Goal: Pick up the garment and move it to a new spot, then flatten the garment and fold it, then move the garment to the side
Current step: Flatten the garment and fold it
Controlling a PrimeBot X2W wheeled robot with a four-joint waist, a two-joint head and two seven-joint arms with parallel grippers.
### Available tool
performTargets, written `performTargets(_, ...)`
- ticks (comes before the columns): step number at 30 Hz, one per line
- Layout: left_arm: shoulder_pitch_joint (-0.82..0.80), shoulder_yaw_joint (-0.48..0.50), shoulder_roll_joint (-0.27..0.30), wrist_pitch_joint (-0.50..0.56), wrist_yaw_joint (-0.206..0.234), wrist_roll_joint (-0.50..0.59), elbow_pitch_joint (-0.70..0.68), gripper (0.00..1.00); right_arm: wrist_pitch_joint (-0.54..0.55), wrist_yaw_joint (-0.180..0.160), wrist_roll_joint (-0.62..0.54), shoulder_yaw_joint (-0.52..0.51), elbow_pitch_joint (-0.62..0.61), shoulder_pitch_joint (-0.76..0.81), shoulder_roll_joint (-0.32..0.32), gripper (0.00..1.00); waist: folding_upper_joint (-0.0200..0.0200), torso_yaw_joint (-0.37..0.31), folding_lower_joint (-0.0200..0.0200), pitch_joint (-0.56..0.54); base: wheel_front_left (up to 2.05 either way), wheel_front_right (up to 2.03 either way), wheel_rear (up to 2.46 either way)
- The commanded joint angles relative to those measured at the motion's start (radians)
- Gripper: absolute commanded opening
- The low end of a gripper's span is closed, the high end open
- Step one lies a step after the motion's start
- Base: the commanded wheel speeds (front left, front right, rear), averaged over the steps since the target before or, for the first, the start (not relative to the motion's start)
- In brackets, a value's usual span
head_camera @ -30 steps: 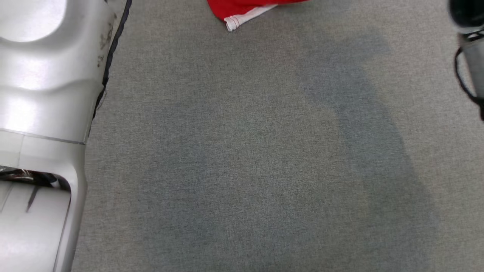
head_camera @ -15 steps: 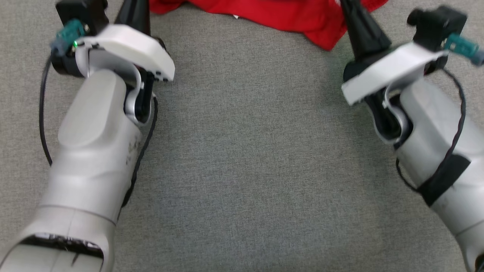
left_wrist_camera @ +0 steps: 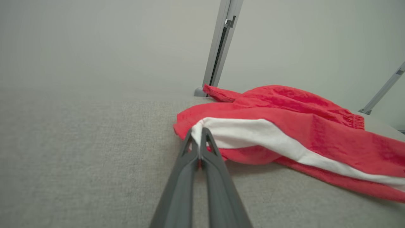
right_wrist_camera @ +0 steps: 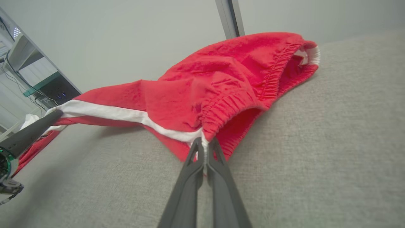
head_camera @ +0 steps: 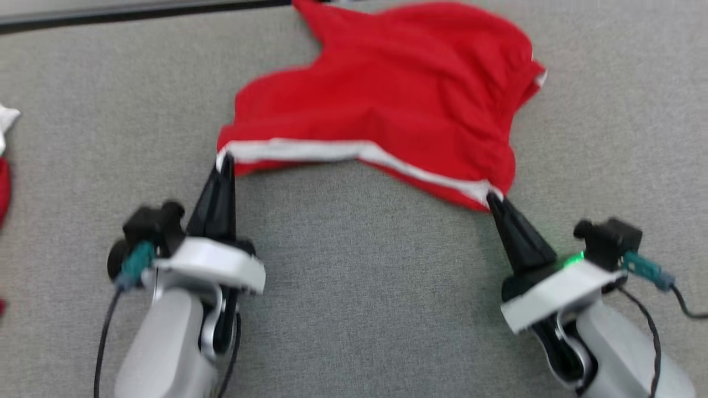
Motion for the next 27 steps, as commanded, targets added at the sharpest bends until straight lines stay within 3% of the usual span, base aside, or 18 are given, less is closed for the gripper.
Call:
performTargets(1,0.070,0.012,0.005,0.000,0.008,0.014,-0.036,0.00,-0.004,0.000,-0.012,-0.018,-0.023,0.062,-0.008,0.00,0.0000,0.006,0.0000,-0.062,0.00,0.00,0.00)
performTargets(10,0.424,0.032,0.019,0.005,0.030,0.056,-0.230,0.00,-0.004,0.000,-0.058,-0.062,-0.129,0.361,-0.028,0.00,0.0000,0.006,0.0000,-0.194,0.00,0.00,0.00)
performTargets(14,0.563,0.035,0.048,0.061,0.050,0.048,-0.360,0.00,0.039,0.000,-0.086,-0.096,-0.191,0.494,-0.046,0.00,0.0000,0.010,0.0000,-0.239,0.00,0.00,0.00)
performTargets(21,0.674,0.029,0.078,0.161,0.076,0.044,-0.536,0.00,0.125,0.000,-0.127,-0.175,-0.303,0.640,-0.020,0.00,0.0000,0.003,0.0000,-0.277,0.00,0.00,0.00)
performTargets(27,0.651,0.029,0.087,0.193,0.076,0.036,-0.586,0.00,0.176,0.000,-0.152,-0.202,-0.361,0.660,0.012,0.00,0.0000,-0.015,0.0000,-0.265,0.00,0.00,0.00)
